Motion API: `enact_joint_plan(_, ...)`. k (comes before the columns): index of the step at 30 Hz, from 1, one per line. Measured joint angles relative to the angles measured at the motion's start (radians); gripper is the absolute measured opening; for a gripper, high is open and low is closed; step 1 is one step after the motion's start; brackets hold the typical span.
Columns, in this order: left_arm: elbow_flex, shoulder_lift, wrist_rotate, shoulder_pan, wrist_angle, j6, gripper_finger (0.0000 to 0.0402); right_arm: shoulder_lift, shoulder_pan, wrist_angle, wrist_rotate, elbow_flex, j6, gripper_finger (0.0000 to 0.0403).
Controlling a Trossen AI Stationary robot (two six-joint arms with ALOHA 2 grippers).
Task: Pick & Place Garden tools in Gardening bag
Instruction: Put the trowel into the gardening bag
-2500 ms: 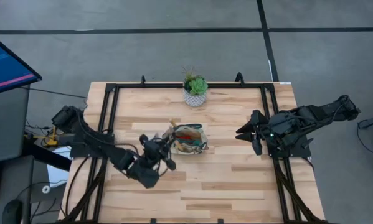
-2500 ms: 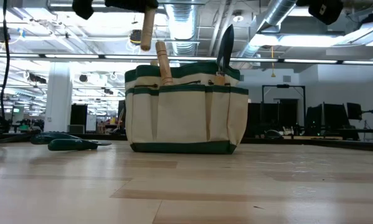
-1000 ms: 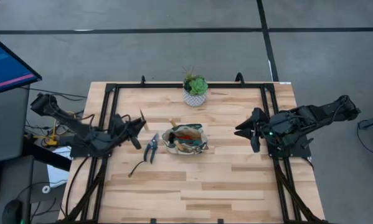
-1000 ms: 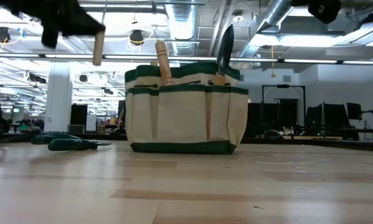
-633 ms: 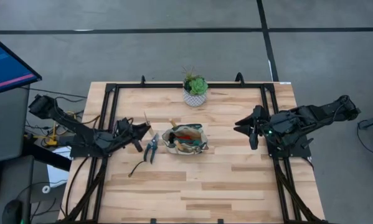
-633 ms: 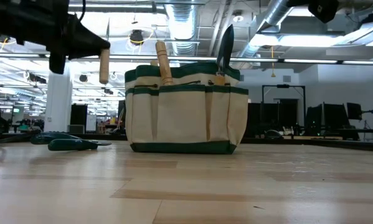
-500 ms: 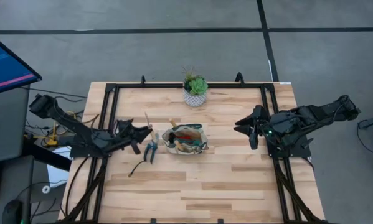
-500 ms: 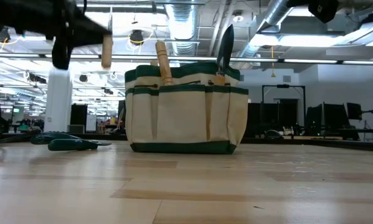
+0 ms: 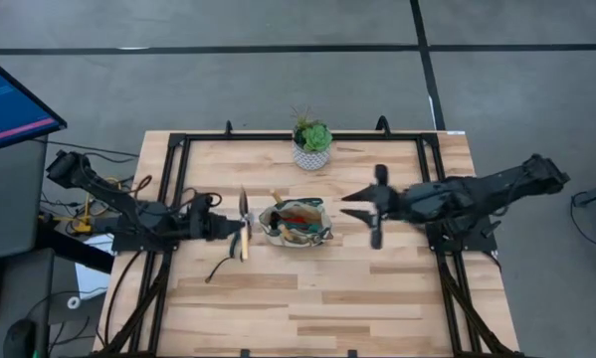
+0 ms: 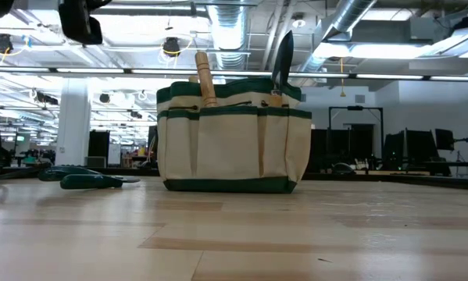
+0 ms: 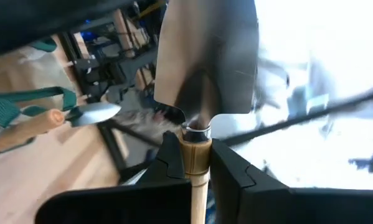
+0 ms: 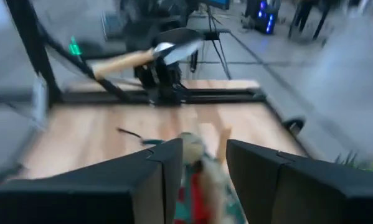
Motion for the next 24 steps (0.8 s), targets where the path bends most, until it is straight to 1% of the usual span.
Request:
enact_joint_plan(4, 0.011, 0.0, -0.084, 0.0, 0.028, -0.115, 0.0006, 0.17, -0.001, 0.009, 0.007, 0.119, -0.28, 0.0119)
enact_joint_plan(8, 0.015, 0.0, -0.086, 0.0, 0.08, -0.214, 0.0006, 0.331, -0.001, 0.006, 0.007, 0.252, -0.505, 0.0137)
enact_joint_plan(11, 0.015, 0.0, -0.081, 0.0, 0.086, -0.3, 0.0006, 0.44, 0.006, 0.004, 0.016, 0.354, -0.65, 0.0164)
enact_joint_plan(15, 0.015, 0.001, -0.067, 0.0, 0.086, -0.373, 0.0006, 0.571, 0.011, 0.002, 0.124, 0.49, -0.749, 0.0204)
enact_joint_plan(16, 0.015, 0.001, -0.066, 0.0, 0.086, -0.388, 0.0006, 0.597, 0.011, 0.001, 0.135, 0.522, -0.784, 0.0211)
enact_joint_plan(19, 0.015, 0.001, -0.065, 0.0, 0.086, -0.418, 0.0006, 0.667, 0.008, 0.008, 0.122, 0.61, -0.86, 0.0221)
enact_joint_plan(24, 0.015, 0.009, -0.065, 0.012, 0.086, -0.452, 0.0006, 0.763, -0.004, -0.044, 0.071, 0.719, -0.88, 0.0214)
